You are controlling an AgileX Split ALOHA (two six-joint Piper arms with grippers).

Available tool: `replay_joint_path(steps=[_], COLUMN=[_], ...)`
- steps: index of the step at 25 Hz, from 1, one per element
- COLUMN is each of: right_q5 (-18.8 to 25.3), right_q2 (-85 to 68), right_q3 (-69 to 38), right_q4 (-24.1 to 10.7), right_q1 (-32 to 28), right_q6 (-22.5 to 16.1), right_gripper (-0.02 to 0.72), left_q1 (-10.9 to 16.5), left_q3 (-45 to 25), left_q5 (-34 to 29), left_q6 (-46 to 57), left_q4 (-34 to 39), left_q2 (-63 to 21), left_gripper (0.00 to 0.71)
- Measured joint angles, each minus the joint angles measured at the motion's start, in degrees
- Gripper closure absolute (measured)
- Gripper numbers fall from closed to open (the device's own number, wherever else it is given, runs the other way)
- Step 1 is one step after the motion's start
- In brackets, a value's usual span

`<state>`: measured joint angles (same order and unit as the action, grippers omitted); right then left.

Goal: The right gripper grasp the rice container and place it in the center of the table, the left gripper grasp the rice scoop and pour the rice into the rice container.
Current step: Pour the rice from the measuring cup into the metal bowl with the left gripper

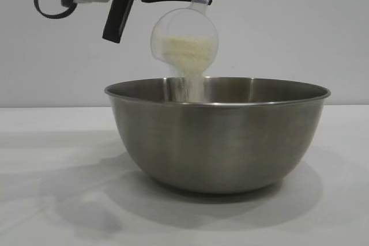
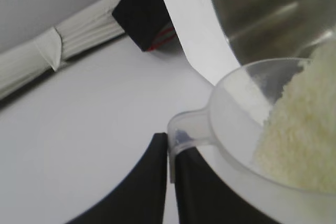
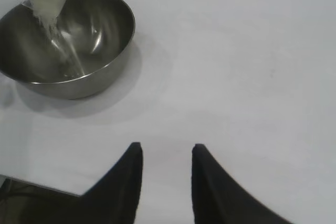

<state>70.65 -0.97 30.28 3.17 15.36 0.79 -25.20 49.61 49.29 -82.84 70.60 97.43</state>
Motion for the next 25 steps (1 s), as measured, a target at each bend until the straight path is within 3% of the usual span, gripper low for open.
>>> replay_joint_path(steps=[14, 16, 20, 25], right_q5=[0.0, 0.0, 0.0, 0.0], right_q2=[0.0, 0.0, 0.0, 0.0], right_q3=[0.0, 0.0, 0.0, 0.0], right_q4=[-0.1, -0.1, -0.1, -0.1], right_q1=[0.0, 0.0, 0.0, 0.0], right_q6=[-0.1, -0.1, -0.1, -0.1], right_gripper=[0.467, 0.467, 0.467, 0.467], left_q1=[0.0, 0.0, 0.0, 0.4], left_q3=[0.9, 0.9, 0.9, 0.9], left_q5=[0.5, 0.5, 0.1, -1.9], left_q6=[2.7, 9.6, 35.0, 63.5], left_q4=[1.1, -0.1, -7.8, -27.4], left_q2=[-0.3, -0.3, 2.0, 3.9], left_gripper=[0.710, 0.710, 0.710, 0.710])
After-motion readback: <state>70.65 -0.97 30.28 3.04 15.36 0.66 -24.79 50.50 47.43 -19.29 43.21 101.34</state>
